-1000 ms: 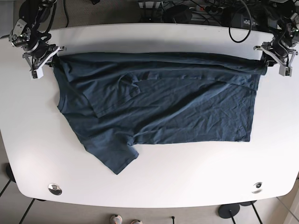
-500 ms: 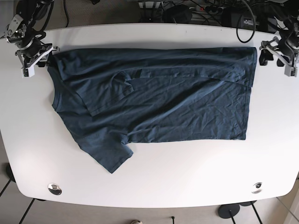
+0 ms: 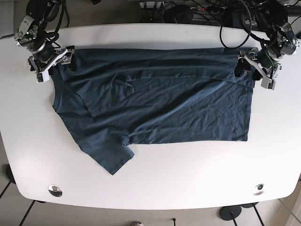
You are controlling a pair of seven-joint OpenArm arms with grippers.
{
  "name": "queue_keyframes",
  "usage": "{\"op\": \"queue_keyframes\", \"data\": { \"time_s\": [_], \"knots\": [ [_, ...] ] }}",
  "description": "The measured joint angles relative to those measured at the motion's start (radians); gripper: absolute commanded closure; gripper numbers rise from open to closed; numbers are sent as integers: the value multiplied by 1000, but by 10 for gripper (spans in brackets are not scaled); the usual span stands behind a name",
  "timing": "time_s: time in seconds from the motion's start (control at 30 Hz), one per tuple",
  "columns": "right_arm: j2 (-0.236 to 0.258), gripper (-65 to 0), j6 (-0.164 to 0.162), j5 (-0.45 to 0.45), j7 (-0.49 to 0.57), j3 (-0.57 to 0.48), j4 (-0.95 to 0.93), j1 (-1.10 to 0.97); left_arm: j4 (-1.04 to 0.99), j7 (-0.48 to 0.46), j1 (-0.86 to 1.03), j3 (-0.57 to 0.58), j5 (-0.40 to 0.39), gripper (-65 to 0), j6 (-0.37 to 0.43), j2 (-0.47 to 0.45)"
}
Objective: Fold the T-shirt properly
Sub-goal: 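Release the edge and move both grippers to the shirt's hem corners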
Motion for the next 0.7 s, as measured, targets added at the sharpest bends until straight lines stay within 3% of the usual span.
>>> {"op": "queue_keyframes", "data": {
  "time_s": [0.13,0.23,0.3,0.6,0.7],
  "knots": [
    [-2,-214,-2,0,47,-5,-90,11,0,-90,7,37,251,-149,3,77],
    [32,-113,2,11,71,-5,-143,12,0,-212,5,101,403,-18,-3,111],
    [41,-95,2,23,81,-4,-156,9,0,-213,14,99,458,-17,-2,116],
    [39,-94,2,30,87,3,-55,-151,8,-239,115,69,433,-17,-4,46],
    [38,-94,3,30,86,3,-21,-209,8,-234,143,-6,433,-19,-11,39]
  ]
}}
